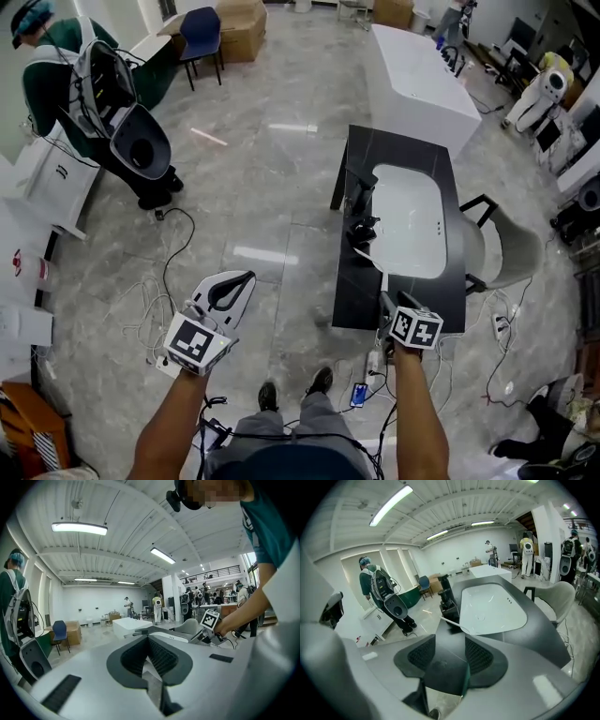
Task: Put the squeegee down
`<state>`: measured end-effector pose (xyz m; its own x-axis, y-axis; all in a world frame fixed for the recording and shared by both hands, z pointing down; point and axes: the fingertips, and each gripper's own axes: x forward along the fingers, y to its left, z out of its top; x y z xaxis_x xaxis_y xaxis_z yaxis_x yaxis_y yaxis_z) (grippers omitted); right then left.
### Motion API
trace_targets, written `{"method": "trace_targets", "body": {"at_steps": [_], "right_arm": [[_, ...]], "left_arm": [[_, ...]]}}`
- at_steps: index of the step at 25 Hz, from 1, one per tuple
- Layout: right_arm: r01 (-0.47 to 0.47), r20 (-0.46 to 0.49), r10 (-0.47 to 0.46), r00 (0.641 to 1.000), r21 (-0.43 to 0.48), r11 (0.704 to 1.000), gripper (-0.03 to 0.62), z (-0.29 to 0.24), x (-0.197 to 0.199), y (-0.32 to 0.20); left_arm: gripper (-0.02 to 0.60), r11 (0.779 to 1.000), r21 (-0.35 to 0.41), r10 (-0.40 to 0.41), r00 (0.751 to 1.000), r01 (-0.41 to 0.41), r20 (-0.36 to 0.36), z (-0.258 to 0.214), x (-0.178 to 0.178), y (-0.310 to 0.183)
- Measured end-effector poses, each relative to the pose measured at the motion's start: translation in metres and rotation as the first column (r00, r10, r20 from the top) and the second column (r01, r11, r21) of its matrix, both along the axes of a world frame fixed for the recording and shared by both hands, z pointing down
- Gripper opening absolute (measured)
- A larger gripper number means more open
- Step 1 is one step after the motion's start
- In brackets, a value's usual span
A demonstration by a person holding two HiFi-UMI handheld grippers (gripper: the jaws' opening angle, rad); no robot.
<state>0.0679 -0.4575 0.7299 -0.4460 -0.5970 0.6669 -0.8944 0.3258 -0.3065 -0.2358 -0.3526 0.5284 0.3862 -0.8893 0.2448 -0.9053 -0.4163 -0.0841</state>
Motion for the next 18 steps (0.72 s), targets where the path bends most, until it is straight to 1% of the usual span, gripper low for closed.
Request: {"method": "trace_targets", "body": {"at_steps": [1,4,7,8,12,15,18], "right_arm": [[-0.004,0.021,0.003,1.0,0.027,1.0,0.197,-0.016,-0.001,-0.002],[-0.01,0.066,0.002,0.998,0.119,0.993,0.119,-0.071,-0.004,0.001],[0.009,0.085,-0.029,0.996,0.229,0.973,0.019,-0.131,-0.011,0.011],[0.02,0.088,-0.045,0.995,0.267,0.963,0.011,-0.15,-0.014,0.015],[0.076,0.091,-0.124,0.988,0.413,0.908,0.011,-0.227,-0.026,0.039],[0.131,0.067,-0.191,0.979,0.505,0.853,0.009,-0.28,-0.038,0.066],[0.182,0.033,-0.245,0.969,0.576,0.797,0.009,-0.323,-0.049,0.092]], "left_arm": [[0.002,1.0,0.01,0.004,1.0,-0.005,0.001,-0.006,-0.001,0.001],[0.002,0.999,0.033,0.022,1.0,-0.023,0.014,-0.027,-0.006,0.008],[0.002,0.998,0.051,0.043,0.999,-0.043,0.008,-0.045,-0.011,0.02],[0.002,0.997,0.056,0.047,0.999,-0.047,0.005,-0.052,-0.012,0.024],[0.002,0.994,0.089,0.055,0.998,-0.055,0.0,-0.079,-0.016,0.038],[0.002,0.992,0.105,0.072,0.997,-0.071,-0.005,-0.096,-0.018,0.053],[0.002,0.988,0.129,0.091,0.996,-0.089,-0.013,-0.117,-0.017,0.065]]}}
